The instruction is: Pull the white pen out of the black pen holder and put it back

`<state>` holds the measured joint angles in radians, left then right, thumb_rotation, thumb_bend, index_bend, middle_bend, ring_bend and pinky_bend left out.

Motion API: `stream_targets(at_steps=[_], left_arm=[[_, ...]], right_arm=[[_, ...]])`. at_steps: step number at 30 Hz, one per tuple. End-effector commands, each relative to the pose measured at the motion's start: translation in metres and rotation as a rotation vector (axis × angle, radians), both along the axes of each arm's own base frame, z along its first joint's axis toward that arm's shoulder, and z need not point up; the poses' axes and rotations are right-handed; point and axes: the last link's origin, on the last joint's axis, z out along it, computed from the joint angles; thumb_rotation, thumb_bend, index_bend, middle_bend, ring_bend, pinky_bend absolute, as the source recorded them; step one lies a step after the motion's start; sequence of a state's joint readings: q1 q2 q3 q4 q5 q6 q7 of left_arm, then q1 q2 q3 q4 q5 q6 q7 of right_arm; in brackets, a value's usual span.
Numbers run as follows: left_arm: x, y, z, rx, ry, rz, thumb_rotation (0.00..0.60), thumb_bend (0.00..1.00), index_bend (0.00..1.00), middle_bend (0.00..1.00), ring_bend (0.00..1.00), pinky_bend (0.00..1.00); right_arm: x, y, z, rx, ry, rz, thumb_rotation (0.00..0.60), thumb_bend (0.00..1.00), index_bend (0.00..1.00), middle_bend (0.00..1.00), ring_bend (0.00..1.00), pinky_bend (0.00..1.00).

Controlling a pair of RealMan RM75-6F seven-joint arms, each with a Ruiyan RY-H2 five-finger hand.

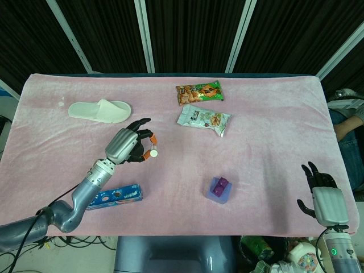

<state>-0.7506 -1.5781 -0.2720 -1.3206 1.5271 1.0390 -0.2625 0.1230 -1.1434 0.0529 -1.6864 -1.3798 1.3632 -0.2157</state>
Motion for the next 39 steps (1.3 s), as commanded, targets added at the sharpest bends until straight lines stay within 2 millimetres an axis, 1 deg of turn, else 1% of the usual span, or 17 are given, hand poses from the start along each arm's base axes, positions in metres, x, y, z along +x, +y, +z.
stream_targets(at_steps=[1, 7, 10, 13, 15, 18, 20, 22, 25, 27, 28, 30, 36, 39], left_arm=[[0.008, -0.001, -0.012, 0.027, -0.002, -0.041, 0.600, 0.46, 0.62, 0.46, 0.08, 0.17], [0.022, -0.006, -0.009, -0.098, -0.187, 0.037, 0.600, 0.46, 0.62, 0.46, 0.08, 0.17], [0.034, -0.012, 0.000, -0.239, -0.372, 0.121, 0.600, 0.46, 0.62, 0.46, 0.08, 0.17], [0.048, -0.020, 0.020, -0.449, -0.614, 0.233, 0.600, 0.46, 0.62, 0.46, 0.08, 0.17], [0.058, -0.025, 0.038, -0.608, -0.777, 0.300, 0.600, 0.46, 0.62, 0.47, 0.08, 0.17], [0.064, -0.029, 0.070, -0.756, -0.926, 0.345, 0.600, 0.46, 0.62, 0.47, 0.08, 0.17], [0.064, -0.027, 0.082, -0.787, -0.957, 0.346, 0.600, 0.46, 0.62, 0.47, 0.08, 0.17], [0.058, -0.024, 0.090, -0.764, -0.936, 0.323, 0.600, 0.46, 0.62, 0.47, 0.08, 0.17], [0.049, -0.020, 0.091, -0.683, -0.845, 0.279, 0.600, 0.46, 0.62, 0.47, 0.08, 0.18], [0.039, -0.015, 0.084, -0.574, -0.714, 0.235, 0.600, 0.46, 0.62, 0.47, 0.08, 0.18], [0.032, -0.012, 0.078, -0.493, -0.617, 0.206, 0.600, 0.46, 0.62, 0.47, 0.08, 0.19], [0.024, -0.009, 0.066, -0.358, -0.480, 0.157, 0.600, 0.46, 0.62, 0.47, 0.08, 0.19], [0.014, -0.001, 0.038, -0.156, -0.292, 0.120, 0.600, 0.46, 0.62, 0.47, 0.08, 0.19], [0.011, 0.002, 0.029, -0.087, -0.200, 0.089, 0.600, 0.46, 0.62, 0.47, 0.08, 0.19]], right_arm=[[0.000, 0.000, 0.000, -0.001, -0.001, 0.000, 0.600, 0.16, 0.01, 0.04, 0.20, 0.17], [0.000, 0.000, 0.000, 0.000, 0.001, 0.002, 0.600, 0.16, 0.01, 0.04, 0.20, 0.17], [0.000, 0.000, 0.000, -0.002, 0.003, 0.004, 0.600, 0.16, 0.01, 0.04, 0.20, 0.17], [0.000, 0.000, 0.000, -0.002, 0.004, 0.004, 0.600, 0.16, 0.01, 0.04, 0.20, 0.17], [0.000, 0.000, 0.000, 0.000, 0.009, 0.006, 0.600, 0.16, 0.01, 0.04, 0.20, 0.17], [0.000, 0.000, 0.000, 0.000, 0.013, 0.009, 0.600, 0.16, 0.01, 0.04, 0.20, 0.17], [0.001, 0.000, 0.000, -0.001, 0.016, 0.011, 0.600, 0.16, 0.01, 0.04, 0.20, 0.17], [0.001, 0.000, -0.001, 0.000, 0.016, 0.009, 0.600, 0.16, 0.01, 0.04, 0.20, 0.17], [0.001, 0.000, -0.001, 0.000, 0.017, 0.009, 0.600, 0.16, 0.01, 0.04, 0.20, 0.17], [0.001, 0.000, -0.001, 0.001, 0.015, 0.008, 0.600, 0.16, 0.01, 0.04, 0.20, 0.17], [0.001, 0.000, -0.001, 0.001, 0.016, 0.008, 0.600, 0.16, 0.01, 0.04, 0.20, 0.17], [0.001, 0.000, -0.001, 0.000, 0.015, 0.007, 0.600, 0.16, 0.01, 0.04, 0.20, 0.17], [0.000, 0.000, 0.001, -0.003, 0.013, 0.004, 0.600, 0.16, 0.01, 0.04, 0.20, 0.17], [0.000, 0.000, 0.000, -0.001, 0.011, 0.004, 0.600, 0.16, 0.01, 0.04, 0.20, 0.17]])
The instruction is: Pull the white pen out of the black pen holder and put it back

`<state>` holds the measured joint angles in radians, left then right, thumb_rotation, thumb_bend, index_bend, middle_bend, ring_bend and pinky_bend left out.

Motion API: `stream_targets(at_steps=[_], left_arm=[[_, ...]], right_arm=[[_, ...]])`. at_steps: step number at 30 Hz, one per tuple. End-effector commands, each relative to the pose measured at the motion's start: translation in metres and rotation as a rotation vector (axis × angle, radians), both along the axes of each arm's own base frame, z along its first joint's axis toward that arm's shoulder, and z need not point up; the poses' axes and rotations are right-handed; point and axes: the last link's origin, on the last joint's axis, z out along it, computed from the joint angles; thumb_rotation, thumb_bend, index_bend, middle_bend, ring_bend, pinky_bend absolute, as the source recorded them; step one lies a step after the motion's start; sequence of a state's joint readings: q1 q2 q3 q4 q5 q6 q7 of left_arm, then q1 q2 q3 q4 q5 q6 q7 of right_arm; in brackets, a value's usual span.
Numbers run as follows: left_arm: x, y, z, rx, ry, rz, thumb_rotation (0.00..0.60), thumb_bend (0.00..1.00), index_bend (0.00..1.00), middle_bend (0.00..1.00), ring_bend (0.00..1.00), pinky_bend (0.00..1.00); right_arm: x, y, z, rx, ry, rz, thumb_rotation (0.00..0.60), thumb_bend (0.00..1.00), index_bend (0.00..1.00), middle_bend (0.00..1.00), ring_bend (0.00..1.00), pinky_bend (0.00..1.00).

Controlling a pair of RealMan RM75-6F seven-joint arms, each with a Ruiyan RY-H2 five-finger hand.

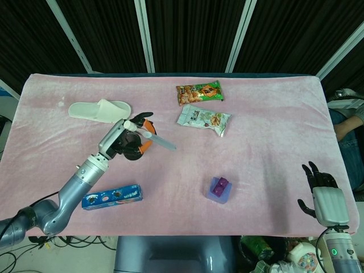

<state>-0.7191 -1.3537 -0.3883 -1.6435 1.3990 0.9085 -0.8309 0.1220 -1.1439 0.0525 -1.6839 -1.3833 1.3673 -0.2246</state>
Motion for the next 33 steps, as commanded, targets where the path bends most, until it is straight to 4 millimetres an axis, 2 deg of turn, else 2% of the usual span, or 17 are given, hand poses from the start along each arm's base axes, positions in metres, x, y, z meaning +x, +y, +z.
stream_targets(at_steps=[1, 6, 10, 12, 18, 24, 28, 33], left_arm=[[-0.019, 0.010, -0.032, 0.337, 0.428, -0.112, 0.600, 0.46, 0.62, 0.47, 0.08, 0.19], [-0.019, 0.012, -0.045, 0.428, 0.527, -0.157, 0.600, 0.46, 0.63, 0.47, 0.08, 0.19], [-0.006, 0.013, -0.049, 0.384, 0.460, -0.147, 0.600, 0.46, 0.63, 0.47, 0.08, 0.19], [0.002, 0.008, -0.048, 0.319, 0.366, -0.121, 0.600, 0.46, 0.63, 0.47, 0.08, 0.19], [0.029, -0.008, -0.028, -0.019, 0.003, 0.025, 0.600, 0.46, 0.63, 0.47, 0.08, 0.19], [0.050, -0.016, 0.009, -0.329, -0.326, 0.131, 0.600, 0.46, 0.61, 0.47, 0.08, 0.19], [0.050, -0.019, 0.026, -0.396, -0.394, 0.128, 0.600, 0.46, 0.61, 0.47, 0.08, 0.19], [0.042, -0.022, 0.030, -0.377, -0.363, 0.091, 0.600, 0.46, 0.61, 0.48, 0.08, 0.19]], right_arm=[[0.000, 0.000, 0.000, 0.001, 0.000, 0.000, 0.600, 0.16, 0.01, 0.04, 0.20, 0.17], [0.000, 0.000, 0.000, 0.001, -0.001, 0.001, 0.600, 0.17, 0.01, 0.04, 0.20, 0.17], [0.000, 0.000, 0.000, 0.000, 0.000, 0.001, 0.600, 0.17, 0.01, 0.04, 0.20, 0.17], [0.000, 0.000, 0.000, 0.000, 0.001, 0.002, 0.600, 0.16, 0.01, 0.04, 0.20, 0.17], [0.000, 0.000, 0.000, 0.000, 0.001, 0.002, 0.600, 0.16, 0.01, 0.04, 0.20, 0.17], [0.000, 0.001, 0.000, 0.001, 0.002, 0.004, 0.600, 0.16, 0.01, 0.04, 0.20, 0.17], [0.000, 0.000, 0.000, 0.001, 0.003, 0.004, 0.600, 0.16, 0.01, 0.04, 0.20, 0.17], [0.000, 0.001, -0.001, 0.001, 0.005, 0.002, 0.600, 0.16, 0.01, 0.04, 0.20, 0.17]])
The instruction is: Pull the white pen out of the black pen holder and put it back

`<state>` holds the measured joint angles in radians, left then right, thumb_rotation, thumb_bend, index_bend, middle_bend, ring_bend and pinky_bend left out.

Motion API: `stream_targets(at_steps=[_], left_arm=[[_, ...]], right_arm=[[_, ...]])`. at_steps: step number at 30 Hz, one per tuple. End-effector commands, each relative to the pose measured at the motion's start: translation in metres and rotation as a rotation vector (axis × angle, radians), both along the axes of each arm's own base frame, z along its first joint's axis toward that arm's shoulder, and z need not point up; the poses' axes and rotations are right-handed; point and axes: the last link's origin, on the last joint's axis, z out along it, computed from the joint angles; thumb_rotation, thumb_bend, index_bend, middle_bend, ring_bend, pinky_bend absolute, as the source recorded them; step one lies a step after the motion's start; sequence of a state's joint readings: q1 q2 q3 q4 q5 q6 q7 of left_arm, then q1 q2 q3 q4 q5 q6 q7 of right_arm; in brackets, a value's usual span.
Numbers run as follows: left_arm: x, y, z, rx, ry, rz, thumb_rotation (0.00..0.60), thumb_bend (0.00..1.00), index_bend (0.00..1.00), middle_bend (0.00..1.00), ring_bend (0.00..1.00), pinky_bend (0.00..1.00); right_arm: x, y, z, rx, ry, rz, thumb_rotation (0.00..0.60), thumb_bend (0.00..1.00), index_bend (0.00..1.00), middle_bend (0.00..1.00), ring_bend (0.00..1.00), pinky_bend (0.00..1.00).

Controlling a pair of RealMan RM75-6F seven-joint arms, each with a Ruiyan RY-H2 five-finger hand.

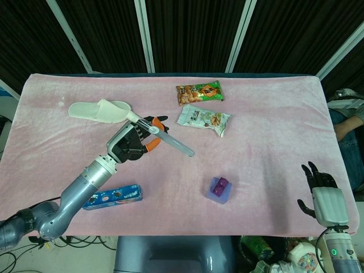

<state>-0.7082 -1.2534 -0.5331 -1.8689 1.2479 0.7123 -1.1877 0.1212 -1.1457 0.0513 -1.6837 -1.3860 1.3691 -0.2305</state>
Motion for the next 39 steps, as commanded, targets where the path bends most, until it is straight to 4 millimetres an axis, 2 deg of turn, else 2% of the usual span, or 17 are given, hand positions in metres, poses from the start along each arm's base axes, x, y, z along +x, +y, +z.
stream_targets(at_steps=[1, 5, 11, 14, 20, 25, 29, 34, 39], left_arm=[[-0.005, -0.004, 0.007, 0.008, 0.028, -0.040, 0.600, 0.46, 0.61, 0.48, 0.08, 0.20], [-0.020, -0.002, -0.009, 0.055, 0.152, -0.077, 0.600, 0.46, 0.61, 0.48, 0.08, 0.20], [-0.045, 0.004, -0.047, 0.174, 0.405, -0.133, 0.600, 0.46, 0.62, 0.47, 0.08, 0.20], [-0.054, 0.007, -0.059, 0.261, 0.526, -0.173, 0.600, 0.46, 0.62, 0.47, 0.08, 0.20], [-0.057, 0.010, -0.078, 0.430, 0.673, -0.207, 0.600, 0.46, 0.62, 0.47, 0.08, 0.20], [-0.052, 0.010, -0.076, 0.505, 0.693, -0.217, 0.600, 0.46, 0.63, 0.47, 0.08, 0.20], [-0.049, 0.010, -0.063, 0.545, 0.688, -0.213, 0.600, 0.46, 0.63, 0.47, 0.08, 0.20], [-0.058, 0.016, -0.043, 0.634, 0.789, -0.217, 0.600, 0.46, 0.63, 0.47, 0.08, 0.19], [-0.069, 0.019, -0.023, 0.621, 0.829, -0.169, 0.600, 0.46, 0.63, 0.47, 0.08, 0.19]], right_arm=[[0.000, 0.000, 0.000, 0.000, 0.001, 0.000, 0.600, 0.16, 0.01, 0.04, 0.20, 0.17], [0.000, 0.000, 0.000, 0.000, 0.000, -0.001, 0.600, 0.16, 0.01, 0.04, 0.20, 0.17], [0.000, 0.000, 0.000, -0.001, 0.000, -0.002, 0.600, 0.16, 0.01, 0.04, 0.20, 0.17], [0.000, 0.000, 0.000, -0.002, -0.003, -0.004, 0.600, 0.16, 0.01, 0.04, 0.20, 0.17], [0.000, 0.000, 0.001, -0.001, -0.004, -0.002, 0.600, 0.16, 0.01, 0.04, 0.20, 0.17], [0.000, 0.000, 0.000, -0.001, -0.006, -0.002, 0.600, 0.17, 0.01, 0.04, 0.20, 0.17], [0.000, 0.000, 0.000, 0.000, -0.005, -0.002, 0.600, 0.16, 0.01, 0.04, 0.20, 0.17], [0.000, 0.000, 0.000, 0.001, -0.004, -0.003, 0.600, 0.16, 0.01, 0.04, 0.20, 0.17], [0.000, 0.000, -0.001, 0.005, 0.001, -0.002, 0.600, 0.16, 0.01, 0.04, 0.20, 0.17]])
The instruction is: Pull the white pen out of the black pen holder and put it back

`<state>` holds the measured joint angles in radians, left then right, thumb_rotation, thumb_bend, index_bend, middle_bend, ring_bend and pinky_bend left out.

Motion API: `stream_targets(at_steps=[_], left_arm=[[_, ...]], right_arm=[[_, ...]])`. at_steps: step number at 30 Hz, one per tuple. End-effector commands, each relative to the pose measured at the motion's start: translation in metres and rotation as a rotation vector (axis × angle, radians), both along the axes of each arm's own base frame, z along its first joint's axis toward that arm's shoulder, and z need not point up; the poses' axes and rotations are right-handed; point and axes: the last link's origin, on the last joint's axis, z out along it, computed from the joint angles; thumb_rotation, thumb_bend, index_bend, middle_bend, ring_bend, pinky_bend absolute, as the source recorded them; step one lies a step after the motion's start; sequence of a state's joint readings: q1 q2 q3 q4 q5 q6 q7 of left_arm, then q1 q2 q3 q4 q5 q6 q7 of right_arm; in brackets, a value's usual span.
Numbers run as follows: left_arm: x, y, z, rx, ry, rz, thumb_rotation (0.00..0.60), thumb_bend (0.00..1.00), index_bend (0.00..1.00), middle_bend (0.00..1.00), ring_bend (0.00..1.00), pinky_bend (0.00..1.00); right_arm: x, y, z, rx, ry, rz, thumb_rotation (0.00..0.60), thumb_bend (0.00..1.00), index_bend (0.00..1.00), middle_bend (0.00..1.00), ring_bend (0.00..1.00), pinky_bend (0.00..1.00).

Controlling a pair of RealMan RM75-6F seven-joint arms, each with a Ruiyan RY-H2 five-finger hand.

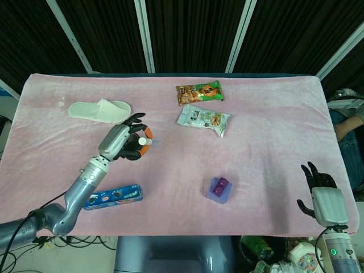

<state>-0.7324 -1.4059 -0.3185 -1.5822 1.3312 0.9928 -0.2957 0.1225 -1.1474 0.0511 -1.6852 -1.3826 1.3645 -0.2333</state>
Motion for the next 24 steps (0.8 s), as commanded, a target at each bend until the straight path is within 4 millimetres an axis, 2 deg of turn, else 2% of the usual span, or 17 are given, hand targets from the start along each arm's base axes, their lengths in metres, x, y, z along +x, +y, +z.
stream_targets(at_steps=[1, 4, 9, 16, 24], left_arm=[[-0.015, 0.001, 0.020, 0.002, 0.005, 0.074, 0.600, 0.46, 0.63, 0.47, 0.08, 0.19], [-0.025, -0.001, 0.037, -0.013, 0.037, 0.121, 0.600, 0.46, 0.63, 0.47, 0.08, 0.19], [-0.043, -0.002, 0.044, -0.040, 0.070, 0.184, 0.600, 0.46, 0.63, 0.47, 0.08, 0.19], [-0.058, 0.003, 0.037, -0.075, 0.074, 0.238, 0.600, 0.46, 0.63, 0.46, 0.08, 0.17], [-0.057, 0.011, 0.026, -0.055, 0.095, 0.194, 0.600, 0.46, 0.63, 0.46, 0.08, 0.17]], right_arm=[[0.000, 0.000, 0.000, -0.002, 0.003, -0.001, 0.600, 0.16, 0.01, 0.04, 0.20, 0.17], [0.000, 0.000, 0.000, -0.002, 0.005, -0.001, 0.600, 0.16, 0.01, 0.04, 0.20, 0.17], [0.000, 0.000, -0.001, 0.000, 0.008, 0.000, 0.600, 0.16, 0.01, 0.04, 0.20, 0.17], [0.000, 0.000, -0.001, 0.001, 0.006, -0.002, 0.600, 0.16, 0.01, 0.04, 0.20, 0.17], [0.000, 0.000, -0.001, 0.002, 0.003, -0.005, 0.600, 0.16, 0.01, 0.04, 0.20, 0.17]])
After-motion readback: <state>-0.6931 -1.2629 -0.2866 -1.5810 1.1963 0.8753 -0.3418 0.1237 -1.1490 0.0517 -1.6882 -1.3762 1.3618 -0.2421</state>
